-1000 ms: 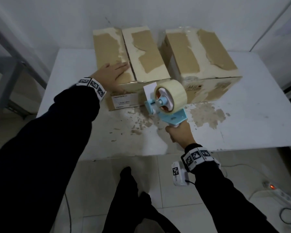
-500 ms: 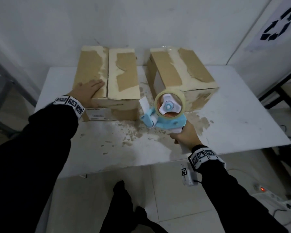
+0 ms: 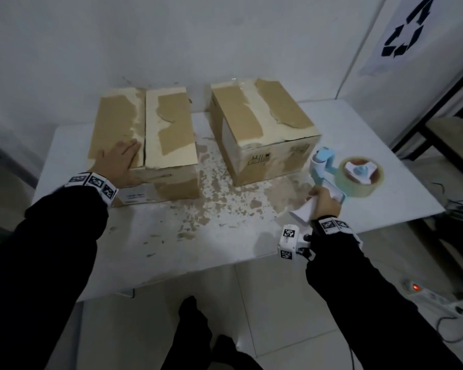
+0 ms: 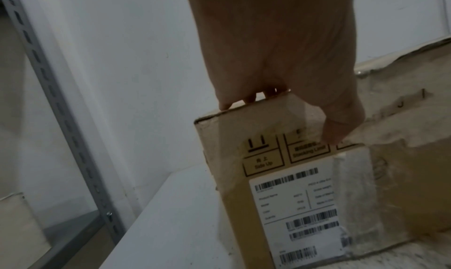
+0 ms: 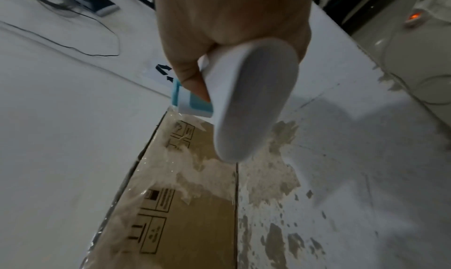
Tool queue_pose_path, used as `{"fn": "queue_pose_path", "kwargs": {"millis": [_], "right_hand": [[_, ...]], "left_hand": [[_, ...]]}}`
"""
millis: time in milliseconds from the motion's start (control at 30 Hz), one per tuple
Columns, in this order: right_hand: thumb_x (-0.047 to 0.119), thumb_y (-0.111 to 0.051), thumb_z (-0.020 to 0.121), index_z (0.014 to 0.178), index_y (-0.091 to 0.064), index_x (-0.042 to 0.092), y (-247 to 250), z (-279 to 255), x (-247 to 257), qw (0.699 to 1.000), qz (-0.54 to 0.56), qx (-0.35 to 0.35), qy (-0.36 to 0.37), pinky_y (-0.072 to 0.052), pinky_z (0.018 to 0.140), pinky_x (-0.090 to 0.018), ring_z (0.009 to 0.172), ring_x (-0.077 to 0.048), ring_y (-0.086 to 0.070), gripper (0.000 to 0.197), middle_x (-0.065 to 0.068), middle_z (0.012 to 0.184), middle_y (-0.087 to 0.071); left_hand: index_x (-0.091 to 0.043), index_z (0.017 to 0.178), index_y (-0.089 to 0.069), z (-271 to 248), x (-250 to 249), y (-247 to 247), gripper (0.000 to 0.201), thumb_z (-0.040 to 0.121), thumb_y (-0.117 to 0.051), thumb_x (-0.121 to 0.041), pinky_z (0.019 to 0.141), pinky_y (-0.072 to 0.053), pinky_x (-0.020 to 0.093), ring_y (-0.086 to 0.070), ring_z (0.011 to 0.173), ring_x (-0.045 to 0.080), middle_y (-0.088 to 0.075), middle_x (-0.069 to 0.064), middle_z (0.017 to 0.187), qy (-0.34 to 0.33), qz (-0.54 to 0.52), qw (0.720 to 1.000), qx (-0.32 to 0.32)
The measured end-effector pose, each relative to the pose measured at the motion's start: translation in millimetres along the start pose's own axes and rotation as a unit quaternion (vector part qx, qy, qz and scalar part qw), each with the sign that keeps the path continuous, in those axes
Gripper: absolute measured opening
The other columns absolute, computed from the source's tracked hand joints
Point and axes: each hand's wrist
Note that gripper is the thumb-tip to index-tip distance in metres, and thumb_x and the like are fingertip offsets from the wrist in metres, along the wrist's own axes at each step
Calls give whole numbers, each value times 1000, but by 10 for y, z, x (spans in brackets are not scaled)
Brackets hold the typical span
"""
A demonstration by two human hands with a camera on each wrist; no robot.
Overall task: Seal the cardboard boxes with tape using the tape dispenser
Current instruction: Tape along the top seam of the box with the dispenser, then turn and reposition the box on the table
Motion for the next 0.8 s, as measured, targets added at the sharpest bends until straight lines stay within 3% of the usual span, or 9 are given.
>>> {"fn": "queue_pose_path", "kwargs": {"millis": [133,233,300,367,467,600,667,733,800], "right_hand": [[18,-61,80,101,-58,9,-122,29,-101,996,4,83,-43,-43,49,-17,58,-11,-48,23,-6,98,-53],[15,-58,87,128,-54,2,-264,76,-194,992,-4,112,-50,-42,50,-13,62,-11,-50,43,-9,113,-58],[22,-63,86,132,-49,4,-331,138,-242,985,-117,129,-11,-47,67,-21,88,-21,-58,51,-16,132,-54],[35,-75,76,127,-45,11,-361,161,-283,949,-286,126,35,-43,91,-34,113,-31,-52,64,-17,130,-50],[54,-76,66,120,-49,18,-429,135,-331,894,-399,177,96,-43,97,-43,111,-23,-49,70,-2,121,-50],[51,-73,63,121,-55,7,-642,442,-422,948,-241,177,-112,-51,83,-38,102,-27,-61,75,-13,121,-60],[47,-67,75,123,-52,1,-681,304,-325,937,-294,162,-99,-48,88,-37,99,-31,-59,68,-17,113,-57],[47,-61,78,130,-49,0,-705,124,-220,928,-348,128,-47,-45,98,-40,111,-33,-56,71,-18,125,-56],[45,-59,81,131,-50,-1,-782,-41,-130,921,-373,105,28,-41,96,-36,118,-34,-53,69,-20,132,-53]], "left_hand": [[-17,149,-7,-6,3,-7,98,78,-70,-38,111,-17,58,-7,144,24,-5,-2,158,1,-5,1000,-2],[-16,149,-7,-9,2,-13,98,78,-71,-36,111,-16,58,-7,144,23,-5,-2,158,0,-13,1000,-3],[-17,149,-6,-10,9,-29,98,78,-70,-36,111,-14,58,-5,144,23,-4,-2,158,2,-20,1000,2],[-17,149,-5,-6,18,-55,99,78,-70,-37,112,-12,58,-4,145,22,-3,-3,158,3,-22,1000,3],[-19,149,-5,-8,15,-81,100,77,-71,-38,111,-10,57,-2,145,22,-2,-5,158,5,-24,1000,-1],[-19,150,-2,-33,-2,-47,99,79,-68,-40,112,-10,56,0,145,22,1,-5,158,3,-24,1000,12],[-18,150,1,-56,-3,-10,98,81,-65,-42,112,-10,55,1,145,23,3,-4,158,-4,-21,999,26],[-17,149,4,-85,-6,24,97,83,-62,-44,113,-9,54,3,145,24,6,-3,158,-14,-21,999,36],[-16,149,6,-104,3,45,95,85,-58,-46,114,-7,53,5,145,24,9,-2,158,-20,-37,998,42]]}}
Point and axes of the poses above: each hand's wrist, its own z-axis towards the middle knuckle, its own y-axis out of the back of the hand, x = y × z
